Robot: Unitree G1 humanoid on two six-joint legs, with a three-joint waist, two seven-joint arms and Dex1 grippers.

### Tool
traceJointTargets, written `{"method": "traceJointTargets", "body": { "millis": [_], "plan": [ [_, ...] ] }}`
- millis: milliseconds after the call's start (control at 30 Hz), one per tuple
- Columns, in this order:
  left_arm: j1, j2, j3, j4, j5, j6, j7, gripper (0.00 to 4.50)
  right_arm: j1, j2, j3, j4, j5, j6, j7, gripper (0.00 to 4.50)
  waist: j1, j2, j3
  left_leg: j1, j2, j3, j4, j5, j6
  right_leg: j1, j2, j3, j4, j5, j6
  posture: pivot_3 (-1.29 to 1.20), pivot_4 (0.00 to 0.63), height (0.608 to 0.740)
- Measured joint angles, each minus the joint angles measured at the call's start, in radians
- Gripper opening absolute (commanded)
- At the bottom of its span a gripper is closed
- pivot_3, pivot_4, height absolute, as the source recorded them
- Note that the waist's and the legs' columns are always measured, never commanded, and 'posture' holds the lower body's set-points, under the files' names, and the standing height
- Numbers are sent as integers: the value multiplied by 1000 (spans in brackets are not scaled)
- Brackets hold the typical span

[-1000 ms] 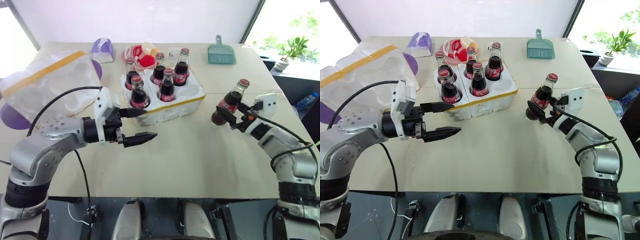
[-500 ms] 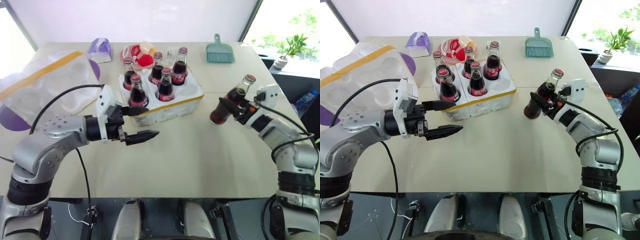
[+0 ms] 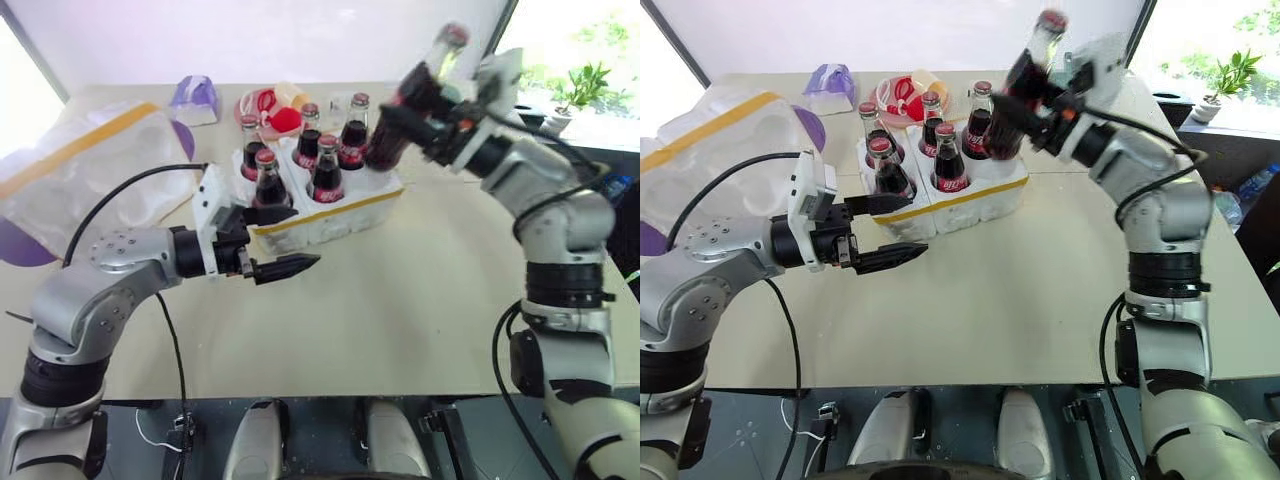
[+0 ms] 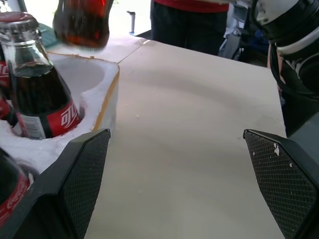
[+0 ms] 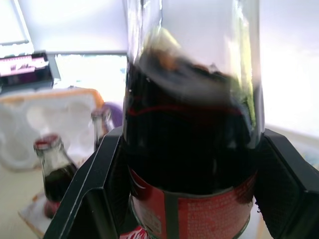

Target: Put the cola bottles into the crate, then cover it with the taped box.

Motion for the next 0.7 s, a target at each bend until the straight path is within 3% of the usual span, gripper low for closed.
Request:
{"method": "traceJointTargets", "body": {
  "millis": [233,567,700],
  "plan": [
    [21,2,12,-14,0,0,26,4500,12,41,50,94,-101,-150,57,2796,-6,-1,-1,-4,0,0,2,0,0,-4,0,0,1,0,0,0,150,736],
    [40,2,32,-25,-3,-2,39,4500,-49,99,94,396,-239,-242,76,2796,-8,-1,0,-6,0,0,2,0,-1,-6,0,0,1,0,0,0,150,736],
    [39,12,32,-18,6,-4,34,4500,-84,100,100,451,-265,-254,101,4434,-13,-1,0,-5,0,0,2,1,-1,-6,0,0,2,1,0,0,150,736]
  ]
}}
